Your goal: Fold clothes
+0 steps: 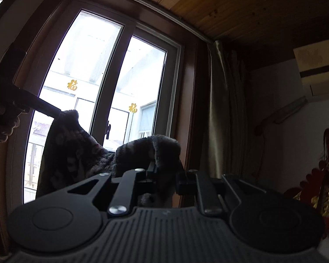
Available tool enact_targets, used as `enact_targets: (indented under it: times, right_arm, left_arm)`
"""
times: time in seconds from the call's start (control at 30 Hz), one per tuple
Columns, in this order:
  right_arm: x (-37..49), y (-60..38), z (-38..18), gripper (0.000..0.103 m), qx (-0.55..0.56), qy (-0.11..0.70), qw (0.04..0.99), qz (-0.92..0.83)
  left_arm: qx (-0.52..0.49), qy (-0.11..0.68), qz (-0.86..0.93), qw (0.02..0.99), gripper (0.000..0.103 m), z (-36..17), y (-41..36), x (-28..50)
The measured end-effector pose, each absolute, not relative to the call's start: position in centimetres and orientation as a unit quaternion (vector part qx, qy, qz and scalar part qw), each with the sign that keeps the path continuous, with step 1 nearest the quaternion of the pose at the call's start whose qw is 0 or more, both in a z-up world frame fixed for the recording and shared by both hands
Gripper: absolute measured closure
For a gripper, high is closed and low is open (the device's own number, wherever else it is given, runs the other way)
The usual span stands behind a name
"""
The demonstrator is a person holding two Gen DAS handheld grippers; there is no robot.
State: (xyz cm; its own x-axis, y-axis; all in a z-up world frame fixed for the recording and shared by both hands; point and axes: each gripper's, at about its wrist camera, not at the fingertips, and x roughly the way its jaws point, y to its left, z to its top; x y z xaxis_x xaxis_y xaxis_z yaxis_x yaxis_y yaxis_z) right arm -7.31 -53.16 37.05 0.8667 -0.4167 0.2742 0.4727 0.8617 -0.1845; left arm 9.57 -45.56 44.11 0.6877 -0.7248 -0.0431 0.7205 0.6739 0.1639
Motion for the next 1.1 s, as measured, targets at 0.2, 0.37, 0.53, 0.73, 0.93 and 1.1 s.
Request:
enact_targets:
  times: [0.2,0.37,0.53,0.73,0.93,1.1]
  right_arm:
    - [-8.7,-52.9,42.9,0.087,-0.162,-0.173,0.935,-0.262]
    - [-11.1,-51.5,46.5,0.087,-0.188,-0.225,0.918,-0.269]
    - [-12.2,-48.7,46.3,0.087,-0.197,-0.244,0.921,-0.231]
    - [-11.1,-46.1,40.6,0.087,-0.199,-0.2,0.946,-0.16]
    - [-8.7,-43.6,34.6,0.087,-0.165,-0.129,0.972,-0.108]
    - [-6.9,-40.2,31.9,0.087,-0.122,-0.086,0.986,-0.079]
  left_arm:
    - [0.053,-0.061,-0.384,0.92,0.086,50.1,-45.9,8.4]
    - [0.024,-0.103,-0.372,0.922,0.086,54.3,-44.1,6.9]
    - [0.002,-0.115,-0.365,0.924,0.086,55.6,-40.9,7.2]
    - [0.034,-0.057,-0.362,0.93,0.086,47.3,-38.7,10.6]
    - [0.054,0.014,-0.362,0.93,0.086,37.2,-34.6,13.7]
    - [0.048,0.047,-0.363,0.929,0.086,30.9,-28.3,14.7]
